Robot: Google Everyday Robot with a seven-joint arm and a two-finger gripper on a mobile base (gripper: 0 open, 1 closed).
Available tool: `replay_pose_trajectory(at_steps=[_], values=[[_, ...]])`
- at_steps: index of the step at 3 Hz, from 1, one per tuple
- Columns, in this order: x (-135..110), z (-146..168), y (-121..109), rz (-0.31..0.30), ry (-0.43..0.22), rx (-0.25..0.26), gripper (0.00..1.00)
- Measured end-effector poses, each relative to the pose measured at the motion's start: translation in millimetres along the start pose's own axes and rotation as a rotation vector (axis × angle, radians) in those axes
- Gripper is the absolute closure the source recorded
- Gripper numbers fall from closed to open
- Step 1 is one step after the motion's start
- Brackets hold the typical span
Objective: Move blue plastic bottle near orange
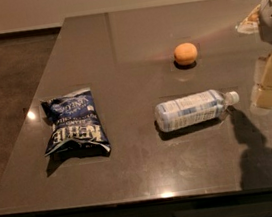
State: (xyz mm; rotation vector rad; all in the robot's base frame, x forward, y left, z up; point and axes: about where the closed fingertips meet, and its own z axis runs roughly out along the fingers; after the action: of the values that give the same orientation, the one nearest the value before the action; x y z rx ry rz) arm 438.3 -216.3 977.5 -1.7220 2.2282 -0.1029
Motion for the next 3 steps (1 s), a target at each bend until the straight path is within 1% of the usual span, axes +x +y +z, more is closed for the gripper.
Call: replay_pose_trajectory(at_steps=[1,2,3], values=[[0.0,0.0,0.0,0.000,0.000,0.000,0.00],[-7.2,6.3,-1.8,-0.024,0.021,0.014,0.00],[-20.0,43.6,-12.8,-0.055,0.026,-0.043,0.00]])
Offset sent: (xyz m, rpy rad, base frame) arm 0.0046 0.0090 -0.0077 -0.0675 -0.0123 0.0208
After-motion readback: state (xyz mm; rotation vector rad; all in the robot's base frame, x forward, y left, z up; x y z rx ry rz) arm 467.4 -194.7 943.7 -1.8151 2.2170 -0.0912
